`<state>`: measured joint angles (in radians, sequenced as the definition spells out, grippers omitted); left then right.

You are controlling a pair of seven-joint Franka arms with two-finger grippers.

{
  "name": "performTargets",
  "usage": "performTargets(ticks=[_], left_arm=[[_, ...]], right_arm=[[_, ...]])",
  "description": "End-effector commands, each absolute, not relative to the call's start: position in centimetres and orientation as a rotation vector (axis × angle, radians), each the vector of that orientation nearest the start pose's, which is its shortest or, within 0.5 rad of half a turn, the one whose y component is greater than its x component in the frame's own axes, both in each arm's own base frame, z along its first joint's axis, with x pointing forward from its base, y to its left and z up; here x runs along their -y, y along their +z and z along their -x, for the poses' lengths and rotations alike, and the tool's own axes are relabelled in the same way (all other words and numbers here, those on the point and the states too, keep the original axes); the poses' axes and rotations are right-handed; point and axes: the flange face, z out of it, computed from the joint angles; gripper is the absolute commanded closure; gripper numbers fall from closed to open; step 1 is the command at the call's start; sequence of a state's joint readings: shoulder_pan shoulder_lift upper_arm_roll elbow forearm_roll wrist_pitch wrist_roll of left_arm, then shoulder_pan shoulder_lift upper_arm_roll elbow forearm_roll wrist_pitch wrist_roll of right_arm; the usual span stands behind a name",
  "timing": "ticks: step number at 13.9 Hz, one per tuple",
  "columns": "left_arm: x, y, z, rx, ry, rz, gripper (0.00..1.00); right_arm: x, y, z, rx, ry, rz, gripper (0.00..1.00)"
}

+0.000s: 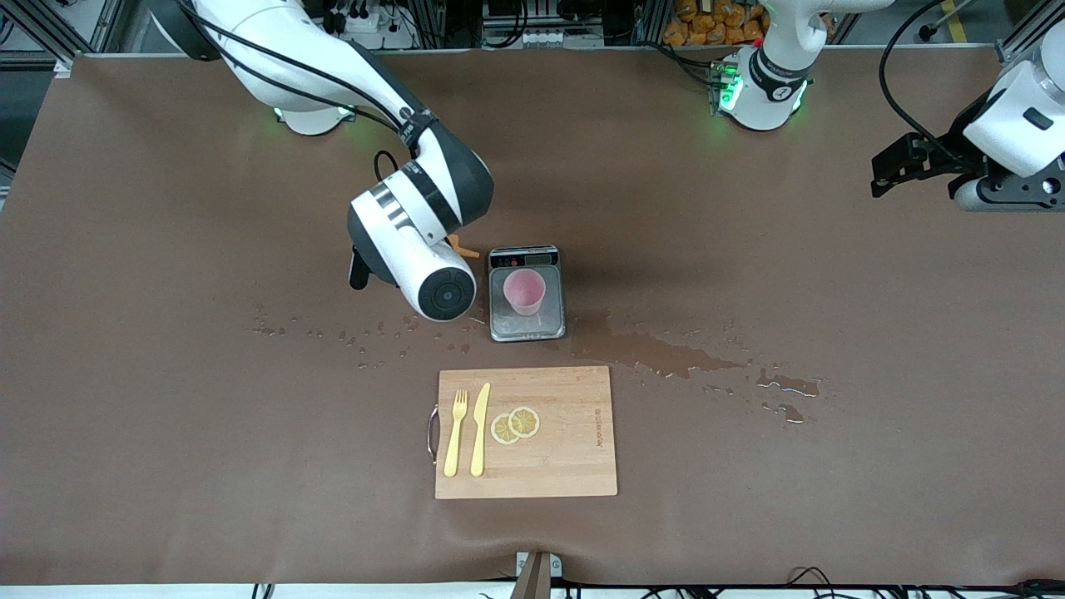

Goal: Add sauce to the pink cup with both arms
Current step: 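Move the inverted bottle over the pink cup with the right gripper, then squeeze sauce from the bottle into the pink cup with the right gripper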

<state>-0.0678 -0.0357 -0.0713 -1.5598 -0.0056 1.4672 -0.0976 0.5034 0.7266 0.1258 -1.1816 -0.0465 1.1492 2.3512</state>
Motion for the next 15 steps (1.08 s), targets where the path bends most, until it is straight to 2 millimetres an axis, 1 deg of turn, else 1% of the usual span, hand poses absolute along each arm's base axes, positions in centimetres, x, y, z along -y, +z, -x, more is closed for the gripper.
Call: performTargets(ticks=[1,3,5,6,7,8,10,12,14,15], left_arm=[[7.5,64.8,-53.1,-0.054,0.006,3.169,0.00],[7.4,64.8,-53.2,-0.045,-0.003,3.190,0.00],[7.5,64.5,-53.3,-0.042,0.008,3.183,0.00],[7.1,64.5,-53.3,-0.029,0.006,3.174,0.00],[6.9,64.6,-53.4,-0.037,0.000,3.156,0.00],[6.7,64.6,-53.4,-0.043,-0.003,3.139,0.00],[6.6,64.6,-53.5,-0.045,-0.004,3.130,0.00],[6.7,64.5,-53.5,-0.050,-0.002,3.130,0.00],[6.7,64.6,-53.4,-0.047,-0.004,3.130,0.00],[6.8,64.6,-53.4,-0.050,-0.004,3.130,0.00]], right_arm=[[-36.0,34.2,-55.1,1.843,-0.093,-1.540,0.58],[-35.7,34.3,-55.8,1.860,-0.096,-1.539,0.60],[-35.5,34.4,-56.1,1.867,-0.098,-1.537,0.65],[-35.4,34.4,-56.3,1.873,-0.097,-1.535,0.67],[-35.3,34.1,-56.4,1.874,-0.095,-1.531,0.71],[-35.4,33.8,-56.4,1.872,-0.095,-1.531,0.72],[-36.0,32.8,-56.1,1.858,-0.087,-1.533,0.72],[-36.2,32.8,-56.1,1.862,-0.084,-1.539,0.72],[-35.6,33.0,-56.5,1.865,-0.114,-1.546,0.65],[-35.0,33.6,-56.8,1.863,-0.135,-1.564,0.64]])
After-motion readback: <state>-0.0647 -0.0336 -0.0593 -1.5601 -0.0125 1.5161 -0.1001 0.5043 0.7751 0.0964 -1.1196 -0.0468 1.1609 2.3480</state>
